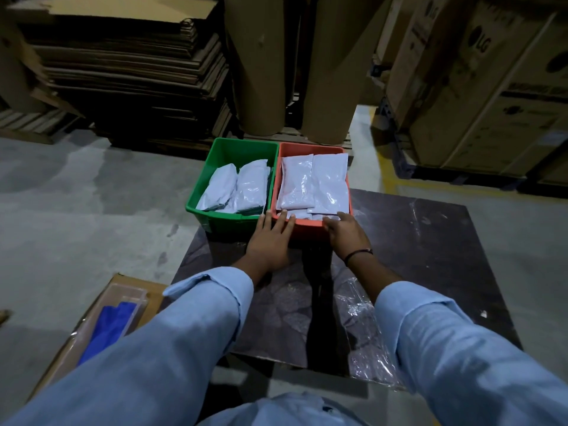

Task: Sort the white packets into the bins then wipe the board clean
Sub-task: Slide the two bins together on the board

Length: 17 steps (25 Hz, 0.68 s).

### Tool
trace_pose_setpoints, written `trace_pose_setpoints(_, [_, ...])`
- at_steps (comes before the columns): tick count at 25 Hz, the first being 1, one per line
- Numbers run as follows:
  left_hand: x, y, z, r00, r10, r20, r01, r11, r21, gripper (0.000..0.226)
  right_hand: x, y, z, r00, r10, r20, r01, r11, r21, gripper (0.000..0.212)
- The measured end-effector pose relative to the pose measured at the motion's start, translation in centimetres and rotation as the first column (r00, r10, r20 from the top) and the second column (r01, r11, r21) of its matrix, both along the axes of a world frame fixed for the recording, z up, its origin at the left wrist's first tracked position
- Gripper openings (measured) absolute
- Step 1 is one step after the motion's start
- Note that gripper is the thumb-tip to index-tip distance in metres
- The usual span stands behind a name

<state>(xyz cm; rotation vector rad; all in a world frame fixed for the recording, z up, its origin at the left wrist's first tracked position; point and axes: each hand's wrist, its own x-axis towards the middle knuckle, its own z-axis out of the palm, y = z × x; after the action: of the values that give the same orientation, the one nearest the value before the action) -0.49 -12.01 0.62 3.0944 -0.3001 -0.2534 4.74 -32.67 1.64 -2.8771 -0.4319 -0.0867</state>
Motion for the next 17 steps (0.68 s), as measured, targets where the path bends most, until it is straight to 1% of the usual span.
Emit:
trace_pose_setpoints(6, [0.0,0.5,-0.3,1.000,-0.006,-0.018,0.005,0.998,-0.060,0.088,-0.2,0.1,-0.1,1.000,-0.010,0.008,0.010,1.000,0.012,0.030])
trace_pose_setpoints(11, [-0.1,1.0,-0.2,1.000,-0.026,-0.013,0.025,0.998,-0.063,0.088,-0.4,0.3,0.0,1.000,-0.004,0.017,0.004,1.000,-0.012,0.029])
trace_pose_setpoints(17, [-0.4,2.0,-0.5,0.998,-0.060,0.007,0.060,0.997,-0.043,0.093,-0.9,0.6,-0.2,1.000,-0.005,0.017,0.005,1.000,0.004,0.029])
